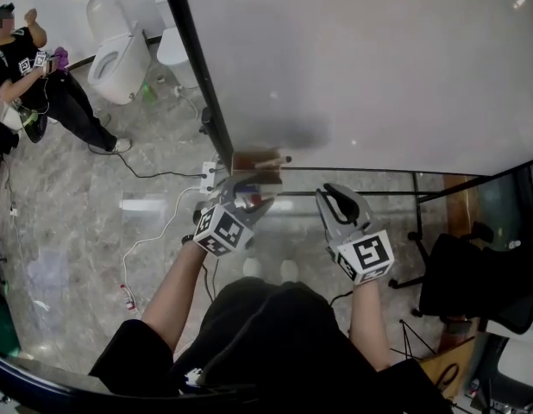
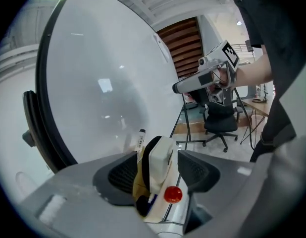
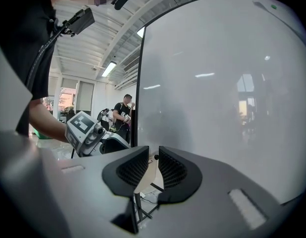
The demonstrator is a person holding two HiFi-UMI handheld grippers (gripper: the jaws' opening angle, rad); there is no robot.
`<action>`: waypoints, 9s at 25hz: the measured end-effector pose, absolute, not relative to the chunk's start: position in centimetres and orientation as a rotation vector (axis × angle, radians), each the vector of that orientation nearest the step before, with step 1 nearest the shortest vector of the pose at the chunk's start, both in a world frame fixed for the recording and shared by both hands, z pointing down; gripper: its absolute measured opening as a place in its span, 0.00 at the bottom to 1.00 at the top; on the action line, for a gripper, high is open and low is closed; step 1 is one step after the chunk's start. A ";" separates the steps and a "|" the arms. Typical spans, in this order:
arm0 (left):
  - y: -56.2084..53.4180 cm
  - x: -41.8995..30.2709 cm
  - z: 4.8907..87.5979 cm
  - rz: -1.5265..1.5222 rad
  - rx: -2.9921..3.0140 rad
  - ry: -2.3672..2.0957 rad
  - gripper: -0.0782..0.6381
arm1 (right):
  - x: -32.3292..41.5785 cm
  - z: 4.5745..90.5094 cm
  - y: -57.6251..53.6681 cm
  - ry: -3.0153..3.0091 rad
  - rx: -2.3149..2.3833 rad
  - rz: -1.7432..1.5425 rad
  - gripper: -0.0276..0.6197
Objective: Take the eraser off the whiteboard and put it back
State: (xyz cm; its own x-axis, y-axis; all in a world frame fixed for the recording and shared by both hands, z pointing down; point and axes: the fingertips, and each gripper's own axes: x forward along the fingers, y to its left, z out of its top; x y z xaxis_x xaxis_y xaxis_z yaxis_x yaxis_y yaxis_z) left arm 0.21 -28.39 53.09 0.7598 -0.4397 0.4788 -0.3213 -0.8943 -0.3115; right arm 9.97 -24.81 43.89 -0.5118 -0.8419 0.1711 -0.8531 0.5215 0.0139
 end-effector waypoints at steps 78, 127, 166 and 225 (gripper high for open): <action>-27.2 -10.4 38.3 0.074 -2.847 1.379 0.37 | 5.0 38.4 -24.8 -2.829 1.274 -0.083 0.15; -26.7 -10.0 38.2 0.077 -2.888 1.263 0.37 | 4.5 37.6 -23.7 -2.829 1.318 -0.094 0.15; -28.4 0.6 46.7 -0.634 -2.797 0.498 0.37 | 10.9 39.4 -22.1 -2.618 1.651 -0.007 0.15; -28.2 -6.4 43.9 -0.363 -2.853 1.020 0.20 | 4.3 38.7 -25.5 -2.807 1.314 -0.058 0.15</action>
